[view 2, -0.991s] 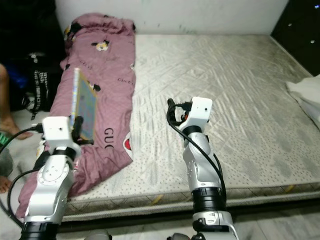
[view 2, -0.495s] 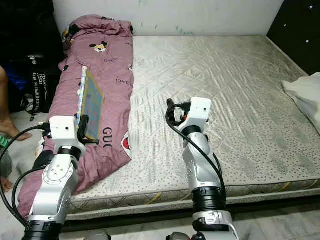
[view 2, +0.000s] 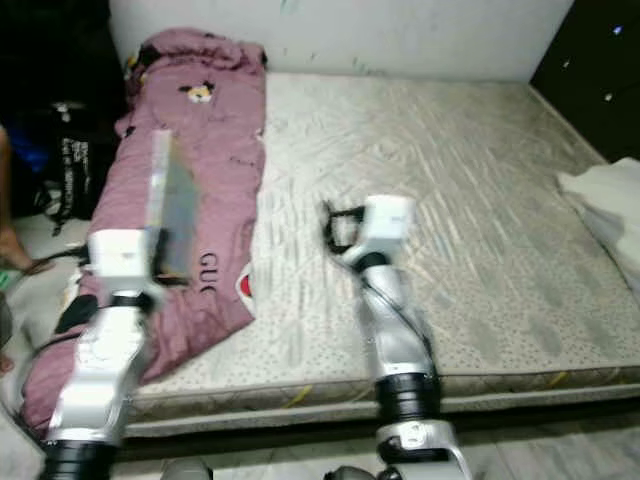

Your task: Clean up the room

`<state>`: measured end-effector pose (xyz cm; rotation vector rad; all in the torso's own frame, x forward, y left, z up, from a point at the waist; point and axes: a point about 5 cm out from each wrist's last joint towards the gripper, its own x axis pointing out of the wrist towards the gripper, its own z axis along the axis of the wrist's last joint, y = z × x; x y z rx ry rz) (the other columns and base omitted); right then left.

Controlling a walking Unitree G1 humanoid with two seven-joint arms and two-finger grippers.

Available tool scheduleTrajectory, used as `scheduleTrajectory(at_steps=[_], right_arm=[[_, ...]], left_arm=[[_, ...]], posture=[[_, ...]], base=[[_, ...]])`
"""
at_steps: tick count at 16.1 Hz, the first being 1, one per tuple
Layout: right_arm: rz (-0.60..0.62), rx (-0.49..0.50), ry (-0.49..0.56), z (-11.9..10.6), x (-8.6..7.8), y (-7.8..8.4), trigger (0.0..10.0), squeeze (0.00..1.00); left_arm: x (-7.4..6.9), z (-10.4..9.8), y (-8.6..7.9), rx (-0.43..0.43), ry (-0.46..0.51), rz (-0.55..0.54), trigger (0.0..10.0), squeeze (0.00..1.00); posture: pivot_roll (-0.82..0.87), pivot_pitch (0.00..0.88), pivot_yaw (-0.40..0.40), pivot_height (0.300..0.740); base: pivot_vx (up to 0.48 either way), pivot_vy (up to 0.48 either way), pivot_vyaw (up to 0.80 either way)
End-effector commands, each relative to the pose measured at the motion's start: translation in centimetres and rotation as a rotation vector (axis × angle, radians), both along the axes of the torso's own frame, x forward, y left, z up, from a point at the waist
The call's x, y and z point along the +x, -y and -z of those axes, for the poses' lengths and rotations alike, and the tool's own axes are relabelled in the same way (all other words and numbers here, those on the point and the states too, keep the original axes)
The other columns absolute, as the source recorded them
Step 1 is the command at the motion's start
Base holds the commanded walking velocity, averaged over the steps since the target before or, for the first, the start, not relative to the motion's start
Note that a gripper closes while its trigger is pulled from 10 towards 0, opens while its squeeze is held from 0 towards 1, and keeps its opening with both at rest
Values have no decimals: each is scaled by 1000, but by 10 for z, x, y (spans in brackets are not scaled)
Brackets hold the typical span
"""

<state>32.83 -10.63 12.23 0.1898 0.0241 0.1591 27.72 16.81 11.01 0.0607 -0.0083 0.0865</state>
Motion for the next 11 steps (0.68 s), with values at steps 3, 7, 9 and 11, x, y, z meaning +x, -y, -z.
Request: scheduleTrajectory(at_steps=[3,7,9,11], right_arm=[[37,-20,-12,2,2,13,10000,0],[34,-22,-15,3,2,12,10000,0],[32,-20,-18,3,2,11,10000,0],[27,-17,-20,4,2,10,10000,0]], left_arm=[[3,-8,10,-12,42,28,10000,0],[4,-7,10,-13,43,24,10000,0],[4,-6,10,14,42,-6,10000,0],[4,-5,9,-10,52,-34,10000,0]], posture=[[83,0,-22,740],[83,0,-23,740],[82,0,-23,740],[81,0,-24,740]], base=[[0,-309,0],[0,-312,0],[0,0,0],[0,0,0]])
